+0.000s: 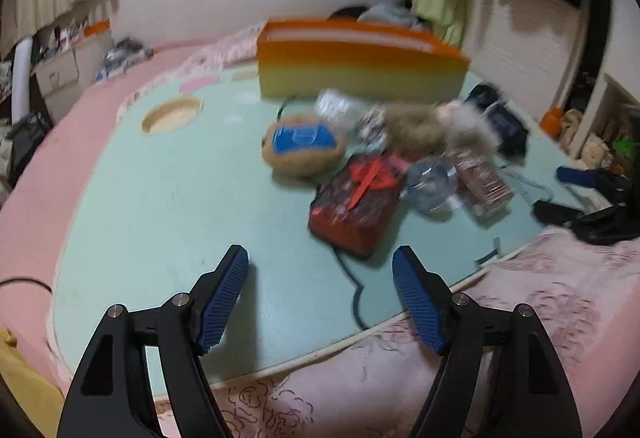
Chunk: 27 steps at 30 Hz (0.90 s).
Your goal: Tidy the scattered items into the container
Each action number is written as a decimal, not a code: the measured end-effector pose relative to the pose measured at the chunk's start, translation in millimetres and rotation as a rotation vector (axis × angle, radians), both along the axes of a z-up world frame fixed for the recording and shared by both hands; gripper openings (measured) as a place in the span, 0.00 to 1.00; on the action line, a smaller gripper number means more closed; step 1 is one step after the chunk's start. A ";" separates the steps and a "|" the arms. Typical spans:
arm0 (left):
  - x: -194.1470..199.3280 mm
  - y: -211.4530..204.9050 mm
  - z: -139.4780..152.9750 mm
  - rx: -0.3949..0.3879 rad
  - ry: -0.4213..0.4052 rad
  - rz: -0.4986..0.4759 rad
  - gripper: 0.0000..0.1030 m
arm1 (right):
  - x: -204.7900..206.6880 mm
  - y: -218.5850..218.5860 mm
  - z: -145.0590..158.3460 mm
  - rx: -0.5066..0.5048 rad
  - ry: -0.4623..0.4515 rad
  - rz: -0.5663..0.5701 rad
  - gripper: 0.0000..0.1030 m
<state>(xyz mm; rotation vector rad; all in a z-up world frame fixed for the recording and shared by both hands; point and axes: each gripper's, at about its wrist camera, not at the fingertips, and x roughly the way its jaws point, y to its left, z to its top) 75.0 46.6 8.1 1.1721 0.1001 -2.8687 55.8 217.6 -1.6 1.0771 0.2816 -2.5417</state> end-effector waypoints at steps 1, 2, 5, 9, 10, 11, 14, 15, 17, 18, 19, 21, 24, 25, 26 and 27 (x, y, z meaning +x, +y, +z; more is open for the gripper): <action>-0.9 1.0 -1.9 -0.012 -0.002 0.006 0.88 | -0.1 -0.2 -0.2 0.000 0.003 0.002 1.00; -1.5 1.7 -2.6 -0.013 0.007 0.003 0.89 | -0.1 -0.3 -0.2 -0.001 0.006 0.003 1.00; -5.1 0.1 -3.7 -0.013 0.000 0.009 1.00 | 0.7 0.2 -1.3 -0.004 0.010 0.007 1.00; -3.9 -0.5 -3.3 -0.010 0.011 0.008 1.00 | 1.2 0.2 -1.0 -0.003 0.010 0.007 1.00; -4.0 -0.5 -3.5 -0.010 0.011 0.007 1.00 | 1.3 0.0 -1.1 -0.004 0.010 0.007 1.00; -3.8 -0.4 -3.8 -0.010 0.011 0.007 1.00 | 1.4 -0.1 -1.1 -0.003 0.011 0.007 1.00; -4.5 -0.2 -3.9 -0.010 0.012 0.007 1.00 | 1.3 0.1 -1.0 -0.003 0.011 0.007 1.00; -4.5 -0.2 -3.9 -0.010 0.012 0.007 1.00 | 1.2 0.2 -1.0 -0.003 0.011 0.007 1.00; -4.7 -0.3 -4.0 -0.010 0.012 0.006 1.00 | 1.2 0.1 -1.0 -0.003 0.011 0.007 1.00; -4.8 -0.3 -4.0 -0.010 0.012 0.006 1.00 | 1.3 0.1 -1.0 -0.003 0.011 0.007 1.00; -4.8 -0.3 -4.0 -0.010 0.012 0.006 1.00 | 1.2 0.2 -1.0 -0.003 0.011 0.007 1.00; -4.8 -0.2 -3.9 -0.010 0.012 0.006 1.00 | 1.2 0.2 -1.0 -0.003 0.011 0.008 1.00; -5.0 -0.3 -4.1 -0.010 0.012 0.006 1.00 | 1.2 0.2 -1.0 -0.003 0.011 0.008 1.00; -5.1 -0.3 -4.1 -0.010 0.012 0.006 1.00 | 1.3 0.1 -1.0 -0.003 0.011 0.008 1.00; -5.1 -0.2 -4.1 -0.010 0.012 0.006 1.00 | 1.2 0.3 -1.0 -0.003 0.011 0.008 1.00; -5.2 -0.3 -4.1 -0.010 0.012 0.006 1.00 | 1.2 0.4 -1.0 -0.003 0.011 0.008 1.00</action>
